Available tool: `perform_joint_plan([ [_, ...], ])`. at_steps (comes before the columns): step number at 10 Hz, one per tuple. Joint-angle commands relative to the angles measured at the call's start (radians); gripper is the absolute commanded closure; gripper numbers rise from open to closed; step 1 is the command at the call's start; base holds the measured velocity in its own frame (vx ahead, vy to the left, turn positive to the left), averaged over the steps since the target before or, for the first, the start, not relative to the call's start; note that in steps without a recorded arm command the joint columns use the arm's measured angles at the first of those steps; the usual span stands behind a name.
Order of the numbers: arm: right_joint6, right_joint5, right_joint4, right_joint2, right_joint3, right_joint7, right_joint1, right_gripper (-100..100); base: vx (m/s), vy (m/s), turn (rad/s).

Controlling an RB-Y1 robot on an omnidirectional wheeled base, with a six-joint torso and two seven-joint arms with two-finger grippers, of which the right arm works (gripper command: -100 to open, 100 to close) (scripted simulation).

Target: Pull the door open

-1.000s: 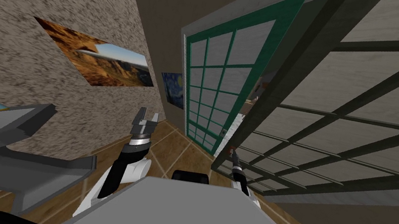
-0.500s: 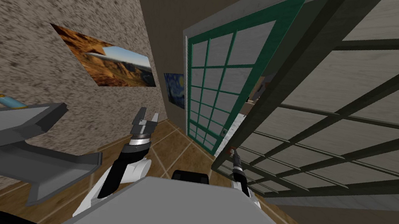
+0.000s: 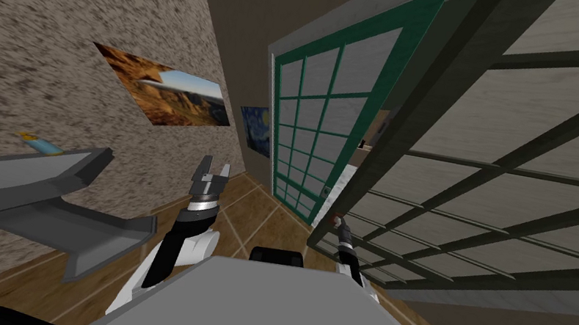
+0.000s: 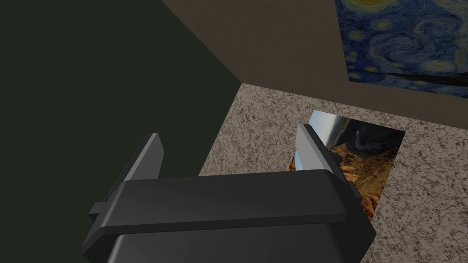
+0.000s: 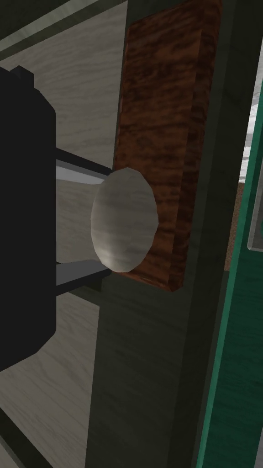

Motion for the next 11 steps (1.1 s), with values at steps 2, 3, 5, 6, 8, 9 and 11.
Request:
perform_joint_plan([
  [2,-0.006,-0.021,0.000,-0.004,0.007,-0.056,-0.002,100,-0.027,-0.014,0.029],
  [3,-0.005,-0.039,-0.004,-0.005,0.015,-0.096,0.000,100,-0.026,-0.016,0.073],
  [5,-0.004,-0.048,0.007,-0.001,0.016,-0.127,-0.006,-100,-0.037,-0.017,0.030],
  [6,-0.003,-0.056,0.007,0.002,0.018,-0.150,-0.008,-100,-0.042,-0.010,0.022],
  [8,-0.001,-0.075,0.006,0.008,0.025,-0.209,-0.013,-100,-0.051,-0.010,0.036],
  [9,0.000,-0.087,0.005,0.012,0.029,-0.238,-0.016,-100,-0.064,-0.010,0.050],
  [11,0.002,-0.100,0.004,0.015,0.033,-0.280,-0.019,-100,-0.058,-0.003,0.032],
])
